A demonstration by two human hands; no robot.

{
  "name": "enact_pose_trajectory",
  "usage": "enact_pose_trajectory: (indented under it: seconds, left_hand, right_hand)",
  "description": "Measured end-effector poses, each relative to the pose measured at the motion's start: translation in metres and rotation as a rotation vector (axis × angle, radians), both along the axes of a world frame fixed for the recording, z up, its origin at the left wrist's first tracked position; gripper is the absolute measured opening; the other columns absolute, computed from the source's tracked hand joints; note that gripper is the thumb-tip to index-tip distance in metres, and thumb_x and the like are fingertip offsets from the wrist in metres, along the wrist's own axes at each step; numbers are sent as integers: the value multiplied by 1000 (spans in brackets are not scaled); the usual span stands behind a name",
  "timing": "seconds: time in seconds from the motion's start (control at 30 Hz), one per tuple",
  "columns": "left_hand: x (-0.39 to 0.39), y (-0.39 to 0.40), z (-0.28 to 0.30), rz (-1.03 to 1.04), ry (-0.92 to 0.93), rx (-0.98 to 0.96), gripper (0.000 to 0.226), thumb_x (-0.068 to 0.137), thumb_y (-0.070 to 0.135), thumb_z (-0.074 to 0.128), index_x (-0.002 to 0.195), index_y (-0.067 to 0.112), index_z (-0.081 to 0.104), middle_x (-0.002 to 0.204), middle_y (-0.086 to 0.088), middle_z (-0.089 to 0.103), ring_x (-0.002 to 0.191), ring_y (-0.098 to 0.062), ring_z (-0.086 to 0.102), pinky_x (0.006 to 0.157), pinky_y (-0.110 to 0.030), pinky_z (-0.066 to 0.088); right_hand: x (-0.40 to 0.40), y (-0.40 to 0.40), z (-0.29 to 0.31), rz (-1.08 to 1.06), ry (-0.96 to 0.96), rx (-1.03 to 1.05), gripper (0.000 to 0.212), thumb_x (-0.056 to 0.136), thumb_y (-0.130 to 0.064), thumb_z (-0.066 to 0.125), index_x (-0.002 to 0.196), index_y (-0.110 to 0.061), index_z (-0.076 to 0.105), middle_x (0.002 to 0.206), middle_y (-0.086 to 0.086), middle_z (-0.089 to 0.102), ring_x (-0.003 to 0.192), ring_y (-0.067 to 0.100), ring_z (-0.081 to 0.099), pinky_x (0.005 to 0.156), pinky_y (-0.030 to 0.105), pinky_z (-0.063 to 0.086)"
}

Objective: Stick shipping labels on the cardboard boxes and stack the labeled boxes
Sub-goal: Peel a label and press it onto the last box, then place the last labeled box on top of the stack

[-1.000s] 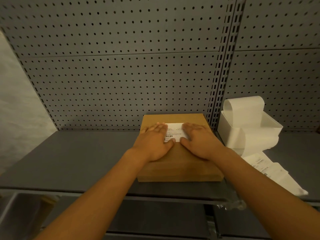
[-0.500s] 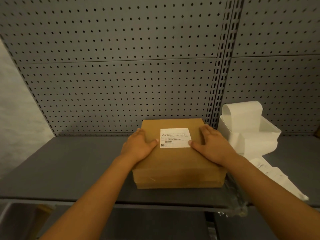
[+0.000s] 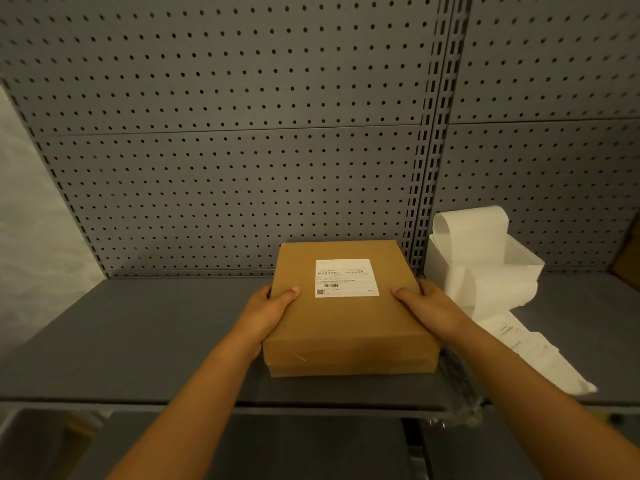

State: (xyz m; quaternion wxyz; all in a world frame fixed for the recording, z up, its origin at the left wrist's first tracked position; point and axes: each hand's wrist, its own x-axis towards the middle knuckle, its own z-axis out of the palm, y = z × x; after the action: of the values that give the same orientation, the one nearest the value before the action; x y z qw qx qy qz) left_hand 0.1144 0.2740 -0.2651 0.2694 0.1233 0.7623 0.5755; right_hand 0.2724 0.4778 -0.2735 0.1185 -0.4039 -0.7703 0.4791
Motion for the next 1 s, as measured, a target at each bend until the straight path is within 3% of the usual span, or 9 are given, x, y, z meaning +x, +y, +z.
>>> enact_pose_trajectory:
  seconds: [0.13, 0.27, 0.43, 0.63, 0.77, 1.0]
  left_hand:
    - [-2, -3, 3, 35, 63, 70, 49, 87, 37, 65, 131, 19, 51, 115, -2, 63, 94, -19, 62, 72, -31, 49]
    - [-5, -11, 13, 65, 213, 134, 58, 85, 39, 67, 137, 24, 45, 121, 1, 61, 101, -18, 61, 84, -36, 51]
    - [-2, -19, 40, 60, 390, 245, 56, 88, 36, 64, 139, 27, 42, 117, 8, 59, 92, -5, 59, 66, -17, 43]
    - [8, -14, 81, 53, 494, 406, 61, 87, 30, 66, 141, 24, 38, 124, 8, 55, 106, -10, 58, 75, -16, 45]
    - [22, 1, 105, 28, 518, 515, 57, 86, 26, 68, 134, 23, 37, 126, 10, 53, 102, -1, 56, 77, -14, 44]
    - [61, 37, 140, -12, 601, 584, 59, 85, 30, 68, 135, 25, 37, 126, 11, 51, 106, -4, 55, 77, -14, 44]
  right_hand:
    - [2, -8, 2, -39, 100, 2, 61, 92, -45, 52, 142, -20, 28, 134, 7, 50, 113, 28, 54, 89, 38, 45]
    - [4, -20, 15, -35, 231, 57, 63, 93, -43, 51, 146, -27, 22, 136, 3, 47, 109, 23, 52, 90, 36, 43]
    - [9, -38, 44, -40, 431, 135, 60, 95, -38, 51, 146, -29, 21, 120, -10, 42, 103, 13, 47, 85, 30, 40]
    - [24, -41, 79, -74, 591, 222, 58, 93, -38, 55, 143, -31, 27, 125, -11, 46, 110, 15, 53, 88, 30, 45]
    - [42, -34, 101, -135, 642, 284, 60, 92, -38, 56, 145, -31, 28, 127, -11, 46, 112, 14, 52, 90, 31, 44]
    - [88, -4, 135, -165, 756, 363, 60, 92, -33, 58, 144, -25, 28, 122, -15, 43, 106, 4, 48, 88, 24, 39]
